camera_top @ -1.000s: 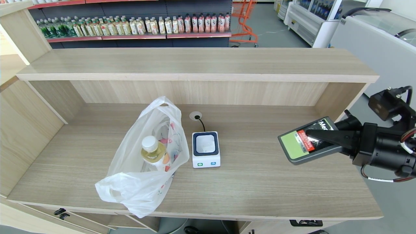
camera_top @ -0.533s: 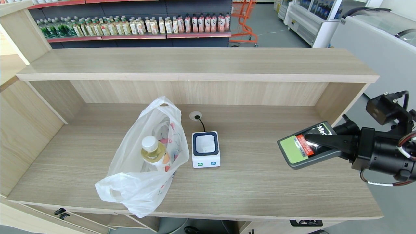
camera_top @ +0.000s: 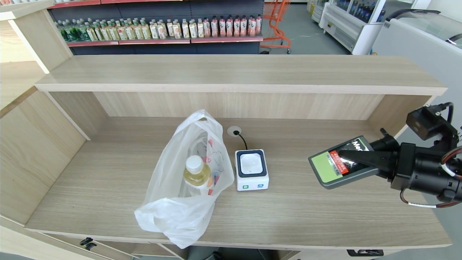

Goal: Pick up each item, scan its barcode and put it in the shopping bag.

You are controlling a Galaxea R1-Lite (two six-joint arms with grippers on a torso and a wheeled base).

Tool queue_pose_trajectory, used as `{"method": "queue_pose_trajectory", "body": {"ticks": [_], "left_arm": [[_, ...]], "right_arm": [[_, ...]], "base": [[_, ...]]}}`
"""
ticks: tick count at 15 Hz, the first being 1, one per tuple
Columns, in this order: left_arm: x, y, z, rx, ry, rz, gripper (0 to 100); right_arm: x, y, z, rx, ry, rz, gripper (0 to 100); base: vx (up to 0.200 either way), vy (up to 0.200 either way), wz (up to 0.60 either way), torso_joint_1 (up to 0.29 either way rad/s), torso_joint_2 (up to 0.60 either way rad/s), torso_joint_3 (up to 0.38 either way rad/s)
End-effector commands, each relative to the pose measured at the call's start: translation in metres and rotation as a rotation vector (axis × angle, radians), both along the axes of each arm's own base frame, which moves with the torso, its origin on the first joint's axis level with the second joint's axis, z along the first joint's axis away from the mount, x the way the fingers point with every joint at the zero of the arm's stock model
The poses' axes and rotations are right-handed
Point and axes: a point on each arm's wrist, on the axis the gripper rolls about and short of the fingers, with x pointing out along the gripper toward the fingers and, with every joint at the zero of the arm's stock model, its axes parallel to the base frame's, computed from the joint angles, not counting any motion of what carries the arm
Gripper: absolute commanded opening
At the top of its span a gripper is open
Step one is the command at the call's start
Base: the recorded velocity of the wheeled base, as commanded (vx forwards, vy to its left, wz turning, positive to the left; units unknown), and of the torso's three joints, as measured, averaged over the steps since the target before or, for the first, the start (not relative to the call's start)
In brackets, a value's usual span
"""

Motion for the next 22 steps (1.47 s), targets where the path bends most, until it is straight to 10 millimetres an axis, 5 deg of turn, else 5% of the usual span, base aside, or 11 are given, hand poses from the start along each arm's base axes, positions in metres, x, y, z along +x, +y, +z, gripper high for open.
{"method": "queue_pose_trajectory", "body": {"ticks": [1, 8, 12, 22], "left_arm": [[0.000, 0.000, 0.000, 0.000, 0.001, 0.000, 100], [0.000, 0.000, 0.000, 0.001, 0.001, 0.000, 100], [0.000, 0.000, 0.000, 0.006, 0.005, -0.002, 100], [0.000, 0.000, 0.000, 0.003, 0.000, 0.000, 100]], "right_arm": [[0.004, 0.000, -0.003, -0.004, 0.013, -0.001, 0], [0.009, 0.001, -0.012, -0.076, -0.018, -0.003, 0], [0.011, 0.002, -0.013, -0.102, -0.037, 0.007, 0], [0.052, 0.019, -0.049, -0.349, -0.119, 0.095, 0]], "base": [[0.000, 0.200, 0.00, 0.012, 0.00, 0.002], [0.000, 0.086, 0.00, 0.000, 0.00, 0.001], [0.200, 0.000, 0.00, -0.008, 0.00, 0.010], [0.020, 0.000, 0.00, 0.002, 0.00, -0.001]]}}
